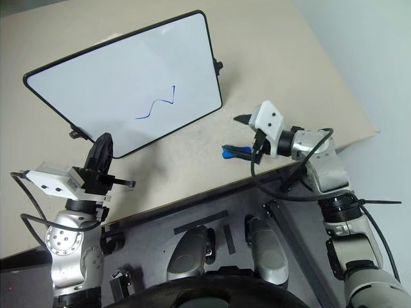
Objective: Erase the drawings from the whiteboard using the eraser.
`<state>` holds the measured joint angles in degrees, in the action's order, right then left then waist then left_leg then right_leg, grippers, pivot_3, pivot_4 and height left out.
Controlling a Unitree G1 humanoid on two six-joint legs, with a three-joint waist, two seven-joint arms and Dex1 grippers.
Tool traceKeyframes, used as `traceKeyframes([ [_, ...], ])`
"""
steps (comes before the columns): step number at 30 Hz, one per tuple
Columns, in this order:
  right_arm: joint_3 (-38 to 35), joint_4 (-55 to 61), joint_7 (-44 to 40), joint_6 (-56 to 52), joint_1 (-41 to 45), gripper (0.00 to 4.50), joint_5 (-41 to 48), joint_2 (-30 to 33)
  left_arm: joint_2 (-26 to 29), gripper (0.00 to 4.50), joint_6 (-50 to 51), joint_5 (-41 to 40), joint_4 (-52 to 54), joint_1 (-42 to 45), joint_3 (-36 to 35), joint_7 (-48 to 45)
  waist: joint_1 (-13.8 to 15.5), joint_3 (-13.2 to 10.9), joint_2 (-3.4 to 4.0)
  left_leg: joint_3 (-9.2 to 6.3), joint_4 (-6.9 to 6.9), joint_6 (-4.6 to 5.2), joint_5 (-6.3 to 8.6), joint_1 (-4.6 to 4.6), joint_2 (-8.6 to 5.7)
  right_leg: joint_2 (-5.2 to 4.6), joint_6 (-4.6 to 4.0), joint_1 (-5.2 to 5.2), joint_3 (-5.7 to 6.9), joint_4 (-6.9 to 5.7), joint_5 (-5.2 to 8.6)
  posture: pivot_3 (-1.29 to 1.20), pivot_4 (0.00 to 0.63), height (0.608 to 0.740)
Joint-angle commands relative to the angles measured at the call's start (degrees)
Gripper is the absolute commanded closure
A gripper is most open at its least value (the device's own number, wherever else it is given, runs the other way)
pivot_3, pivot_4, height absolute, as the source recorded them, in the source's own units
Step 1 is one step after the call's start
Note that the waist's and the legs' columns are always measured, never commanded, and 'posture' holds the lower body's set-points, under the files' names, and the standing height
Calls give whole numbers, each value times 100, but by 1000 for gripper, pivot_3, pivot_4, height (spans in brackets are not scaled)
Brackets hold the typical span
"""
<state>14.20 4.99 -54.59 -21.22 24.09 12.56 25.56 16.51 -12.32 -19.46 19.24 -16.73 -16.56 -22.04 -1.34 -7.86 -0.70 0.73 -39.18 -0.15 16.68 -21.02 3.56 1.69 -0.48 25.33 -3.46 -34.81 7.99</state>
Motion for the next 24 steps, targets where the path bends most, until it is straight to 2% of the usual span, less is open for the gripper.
traceKeyframes([
  [1,202,166,59,-342,-8,274,-143,86,-25,4500,-18,38,204,58,53,25,-2,0,0,0,-1,0,0,0,0,0,0,0,0,0,0,0,150,740],
  [15,193,-409,26,-229,96,274,-288,182,-24,4500,-14,29,104,190,155,10,-3,0,0,0,1,-1,1,1,-1,0,0,1,-1,-1,-1,0,150,740],
  [18,176,-473,35,-225,128,855,-266,163,-18,4500,-24,30,66,228,152,0,-3,0,0,0,1,-1,1,1,0,0,0,2,0,-2,-1,0,150,740],
  [23,177,-430,114,-25,98,2572,-364,184,-21,4500,-45,31,12,253,177,-39,-3,0,0,0,0,-1,0,1,0,0,0,1,0,-2,-1,0,150,740],
  [24,177,-424,126,9,91,2572,-385,189,-23,4500,-48,32,-3,257,183,-44,-3,0,0,0,0,-1,1,1,0,0,-2,1,-1,-2,-2,0,150,740],
])
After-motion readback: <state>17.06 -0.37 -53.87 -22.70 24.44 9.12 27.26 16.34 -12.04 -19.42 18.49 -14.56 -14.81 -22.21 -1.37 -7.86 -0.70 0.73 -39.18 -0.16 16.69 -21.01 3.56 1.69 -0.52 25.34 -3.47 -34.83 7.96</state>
